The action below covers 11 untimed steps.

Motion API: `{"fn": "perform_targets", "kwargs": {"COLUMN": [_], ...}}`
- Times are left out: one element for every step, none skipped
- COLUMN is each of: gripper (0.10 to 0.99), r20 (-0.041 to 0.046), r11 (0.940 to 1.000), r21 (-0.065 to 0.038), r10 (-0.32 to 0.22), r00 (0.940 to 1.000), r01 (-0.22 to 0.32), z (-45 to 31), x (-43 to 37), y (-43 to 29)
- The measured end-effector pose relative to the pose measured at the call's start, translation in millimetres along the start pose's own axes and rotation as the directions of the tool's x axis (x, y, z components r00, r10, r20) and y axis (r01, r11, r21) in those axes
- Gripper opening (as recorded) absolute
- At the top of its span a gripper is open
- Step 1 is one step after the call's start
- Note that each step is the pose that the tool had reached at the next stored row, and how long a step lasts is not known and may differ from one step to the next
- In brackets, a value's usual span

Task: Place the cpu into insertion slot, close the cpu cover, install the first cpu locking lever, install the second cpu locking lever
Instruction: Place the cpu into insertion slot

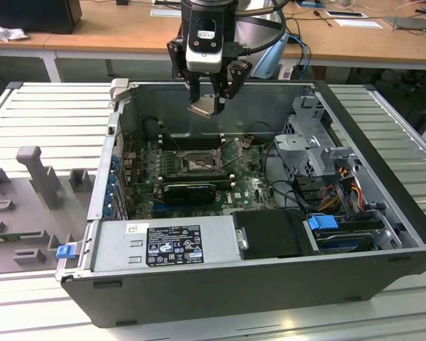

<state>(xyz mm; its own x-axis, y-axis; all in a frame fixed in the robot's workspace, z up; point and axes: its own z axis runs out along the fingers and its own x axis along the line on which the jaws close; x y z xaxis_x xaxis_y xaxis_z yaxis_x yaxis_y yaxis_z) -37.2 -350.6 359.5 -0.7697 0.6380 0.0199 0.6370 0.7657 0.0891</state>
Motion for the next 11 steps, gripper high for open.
{"fn": "perform_targets", "kwargs": {"gripper": [0.529,0.529,0.529,0.529,0.529,0.529,0.529,0.529,0.529,0.529,0.529], "r20": [0.0006,0.0009,0.0014,0.0017,0.0023,0.0031,0.0036,0.0039,0.0047,0.0052,0.0057], "r11": [1.0000,0.9999,0.9999,0.9998,0.9997,0.9994,0.9992,0.9990,0.9986,0.9983,0.9980], "r21": [0.000,0.000,0.000,0.000,-0.001,-0.001,-0.001,-0.001,-0.001,-0.001,-0.001], "r10": [0.006,0.010,0.015,0.019,0.026,0.035,0.040,0.044,0.053,0.059,0.063], "r00": [1.0000,0.9999,0.9999,0.9998,0.9997,0.9994,0.9992,0.9990,0.9986,0.9983,0.9980], "r01": [-0.006,-0.010,-0.015,-0.019,-0.026,-0.035,-0.040,-0.044,-0.053,-0.059,-0.063], "z": [0.0,0.0,0.0,0.0,0.0,0.0,0.0,0.0,0.0,0.0,0.0], "x": [0.0,0.0,0.0,0.0,0.0,0.0,0.0,0.0,0.0,0.0,0.0], "y": [0.0,0.0,0.0,0.0,0.0,0.0,0.0,0.0,0.0,0.0,0.0]}}
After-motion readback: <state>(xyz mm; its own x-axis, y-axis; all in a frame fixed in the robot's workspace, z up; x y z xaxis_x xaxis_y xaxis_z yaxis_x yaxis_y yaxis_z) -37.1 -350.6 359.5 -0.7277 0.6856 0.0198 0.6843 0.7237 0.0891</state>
